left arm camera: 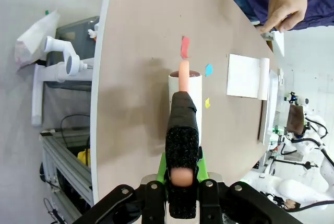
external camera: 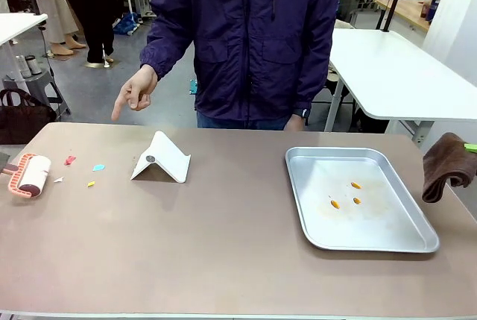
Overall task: Clean the surface of the table.
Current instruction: If a person points to the right, clean the right side of the table with your right hand, and if they point to the left, clean the left side with your left hand.
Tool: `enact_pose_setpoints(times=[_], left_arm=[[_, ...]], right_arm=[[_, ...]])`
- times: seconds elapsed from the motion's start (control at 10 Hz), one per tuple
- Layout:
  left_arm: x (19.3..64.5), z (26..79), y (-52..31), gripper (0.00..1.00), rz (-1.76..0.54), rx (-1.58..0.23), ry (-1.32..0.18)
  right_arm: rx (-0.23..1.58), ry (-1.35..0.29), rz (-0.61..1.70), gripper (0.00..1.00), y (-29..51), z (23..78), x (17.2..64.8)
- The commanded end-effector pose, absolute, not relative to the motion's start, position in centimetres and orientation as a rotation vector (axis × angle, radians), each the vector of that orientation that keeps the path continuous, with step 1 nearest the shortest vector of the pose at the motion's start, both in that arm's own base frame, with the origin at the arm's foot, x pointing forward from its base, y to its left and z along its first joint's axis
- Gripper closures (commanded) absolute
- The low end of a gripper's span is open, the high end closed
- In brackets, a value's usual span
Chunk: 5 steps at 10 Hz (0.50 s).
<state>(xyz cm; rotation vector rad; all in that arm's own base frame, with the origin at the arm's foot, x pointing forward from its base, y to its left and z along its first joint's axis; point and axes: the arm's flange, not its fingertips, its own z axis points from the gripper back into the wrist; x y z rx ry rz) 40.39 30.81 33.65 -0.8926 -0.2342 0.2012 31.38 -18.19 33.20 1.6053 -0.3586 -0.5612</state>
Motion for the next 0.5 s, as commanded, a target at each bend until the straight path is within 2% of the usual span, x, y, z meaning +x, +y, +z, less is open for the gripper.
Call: enact_pose_setpoints(times=[0.0, 0.4], left_arm=[[39.75, 33.82, 30.00, 0.97, 0.183, -0.877, -0.242], [40.30, 33.32, 29.56, 0.97, 0.215, -0.850, -0.248]], right_arm=[[1.622, -0.366, -0.556, 1.00, -18.25, 33.55, 31.39], [1.622, -0.366, -0.556, 1.00, -18.25, 33.55, 31.39]])
